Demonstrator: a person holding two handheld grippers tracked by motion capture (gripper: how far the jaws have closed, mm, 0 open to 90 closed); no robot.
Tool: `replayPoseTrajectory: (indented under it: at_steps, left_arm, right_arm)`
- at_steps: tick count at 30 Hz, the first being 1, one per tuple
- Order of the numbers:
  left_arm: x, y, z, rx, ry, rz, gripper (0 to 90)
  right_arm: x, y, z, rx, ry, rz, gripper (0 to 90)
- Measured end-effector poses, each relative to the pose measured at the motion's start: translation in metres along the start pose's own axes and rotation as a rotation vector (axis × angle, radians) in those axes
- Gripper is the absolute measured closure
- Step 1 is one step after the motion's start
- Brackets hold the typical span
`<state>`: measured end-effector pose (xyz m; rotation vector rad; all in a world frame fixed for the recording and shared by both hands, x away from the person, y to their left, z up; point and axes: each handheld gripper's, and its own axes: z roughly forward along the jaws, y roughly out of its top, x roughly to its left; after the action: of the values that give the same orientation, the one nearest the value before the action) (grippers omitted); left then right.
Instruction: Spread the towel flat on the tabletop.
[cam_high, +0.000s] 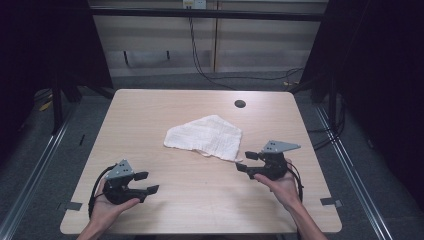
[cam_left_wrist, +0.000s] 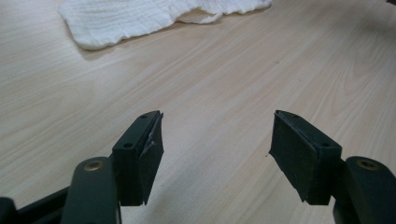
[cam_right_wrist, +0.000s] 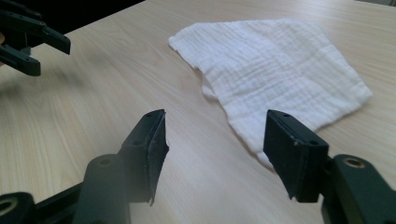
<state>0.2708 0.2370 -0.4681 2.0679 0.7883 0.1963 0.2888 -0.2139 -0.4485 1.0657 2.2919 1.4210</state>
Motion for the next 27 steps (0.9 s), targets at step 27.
replayPoseTrajectory:
  at_steps: [27]
  left_arm:
    - [0.005, -0.002, -0.006, -0.010, 0.005, -0.001, 34.3]
  right_arm:
    - [-0.039, 0.056, 0.089, 0.126, 0.081, -0.031, 42.3]
